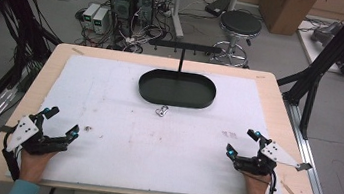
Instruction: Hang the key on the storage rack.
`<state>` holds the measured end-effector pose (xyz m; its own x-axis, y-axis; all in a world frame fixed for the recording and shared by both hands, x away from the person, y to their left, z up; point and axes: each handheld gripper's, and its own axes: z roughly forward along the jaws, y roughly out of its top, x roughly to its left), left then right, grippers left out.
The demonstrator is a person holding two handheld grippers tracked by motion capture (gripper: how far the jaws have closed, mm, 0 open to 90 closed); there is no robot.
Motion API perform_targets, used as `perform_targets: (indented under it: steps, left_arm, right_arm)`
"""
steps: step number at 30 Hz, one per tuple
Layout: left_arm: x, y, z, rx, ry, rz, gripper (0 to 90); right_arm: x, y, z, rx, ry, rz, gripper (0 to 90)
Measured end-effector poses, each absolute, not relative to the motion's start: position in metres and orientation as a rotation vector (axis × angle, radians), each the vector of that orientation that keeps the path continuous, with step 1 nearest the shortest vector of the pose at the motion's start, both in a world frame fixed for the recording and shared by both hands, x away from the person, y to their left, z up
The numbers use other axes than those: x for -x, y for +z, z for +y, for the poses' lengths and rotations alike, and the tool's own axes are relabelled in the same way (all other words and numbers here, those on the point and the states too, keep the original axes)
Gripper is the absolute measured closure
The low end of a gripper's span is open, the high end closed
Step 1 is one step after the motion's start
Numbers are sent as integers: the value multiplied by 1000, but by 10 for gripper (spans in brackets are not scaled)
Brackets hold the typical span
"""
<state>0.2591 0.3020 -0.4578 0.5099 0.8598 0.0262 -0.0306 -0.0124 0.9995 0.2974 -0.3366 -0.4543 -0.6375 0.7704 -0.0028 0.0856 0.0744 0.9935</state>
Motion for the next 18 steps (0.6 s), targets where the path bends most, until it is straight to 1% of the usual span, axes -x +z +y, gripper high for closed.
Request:
perform_targets:
  steps: [18]
  left_arm:
    - [-259,-458,302,-1403,834,778,57]
  right_arm:
    - [-296,-454,-338,-845,1617,1796,22]
